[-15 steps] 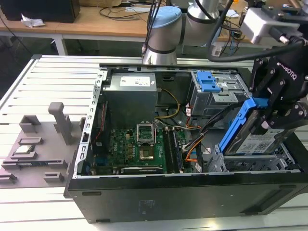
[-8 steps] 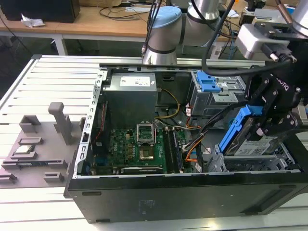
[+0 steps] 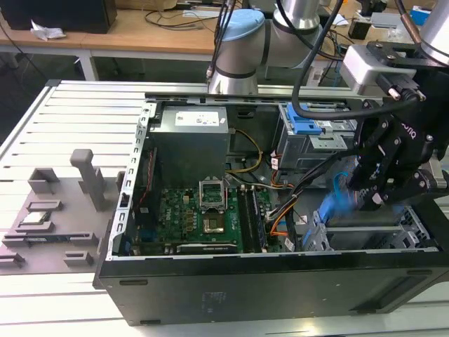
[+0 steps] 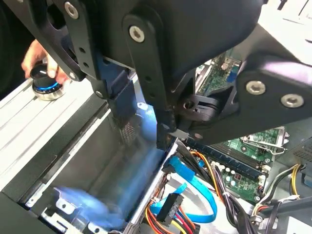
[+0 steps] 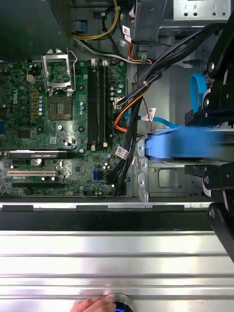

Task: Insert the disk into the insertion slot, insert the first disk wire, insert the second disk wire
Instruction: 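Insert the disk into the insertion slot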

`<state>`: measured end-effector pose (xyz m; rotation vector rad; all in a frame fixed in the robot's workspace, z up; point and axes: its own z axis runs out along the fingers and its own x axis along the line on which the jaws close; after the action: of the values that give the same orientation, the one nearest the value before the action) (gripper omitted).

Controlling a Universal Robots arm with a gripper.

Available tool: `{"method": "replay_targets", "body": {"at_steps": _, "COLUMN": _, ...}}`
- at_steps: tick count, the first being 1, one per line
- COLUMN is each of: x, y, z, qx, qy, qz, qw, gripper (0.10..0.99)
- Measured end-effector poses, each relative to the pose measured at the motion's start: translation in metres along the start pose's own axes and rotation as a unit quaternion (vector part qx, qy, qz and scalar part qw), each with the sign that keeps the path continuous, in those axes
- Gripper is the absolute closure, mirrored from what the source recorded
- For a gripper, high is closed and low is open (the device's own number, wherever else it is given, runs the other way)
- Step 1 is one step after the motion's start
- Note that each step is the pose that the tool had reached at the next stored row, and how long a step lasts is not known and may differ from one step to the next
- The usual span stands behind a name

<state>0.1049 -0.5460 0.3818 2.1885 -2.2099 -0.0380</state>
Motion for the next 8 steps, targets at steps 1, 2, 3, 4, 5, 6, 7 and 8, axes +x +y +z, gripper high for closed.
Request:
{"method": "replay_targets", "body": {"at_steps": 1, "x": 0.0, "y": 0.0, "z": 0.0001, "qx": 0.0, "qy": 0.0, "qz": 0.0, "qw": 1.0, "gripper": 0.647}}
{"method": "replay_targets", "body": {"at_steps": 2, "x": 0.0, "y": 0.0, "z": 0.0001, "qx": 0.0, "qy": 0.0001, "qz": 0.0, "qw": 1.0, "gripper": 0.647}}
{"method": "replay_targets", "body": {"at_steps": 3, "x": 0.0, "y": 0.0, "z": 0.0001, "qx": 0.0, "qy": 0.0003, "qz": 0.0, "qw": 1.0, "gripper": 0.659}}
{"method": "replay_targets", "body": {"at_steps": 4, "x": 0.0, "y": 0.0, "z": 0.0001, "qx": 0.0, "qy": 0.0005, "qz": 0.0, "qw": 1.0, "gripper": 0.792}}
{"method": "replay_targets", "body": {"at_steps": 5, "x": 0.0, "y": 0.0, "z": 0.0002, "qx": 0.0, "qy": 0.0006, "qz": 0.0, "qw": 1.0, "gripper": 0.792}}
{"method": "replay_targets", "body": {"at_steps": 6, "x": 0.0, "y": 0.0, "z": 0.0002, "qx": 0.0, "qy": 0.0006, "qz": 0.0, "qw": 1.0, "gripper": 0.851}}
{"method": "replay_targets", "body": {"at_steps": 7, "x": 0.0, "y": 0.0, "z": 0.0002, "qx": 0.0, "qy": 0.0008, "qz": 0.0, "qw": 1.0, "gripper": 0.973}}
{"method": "replay_targets", "body": {"at_steps": 8, "x": 0.0, "y": 0.0, "z": 0.0002, "qx": 0.0, "qy": 0.0009, "qz": 0.0, "qw": 1.0, "gripper": 0.98}}
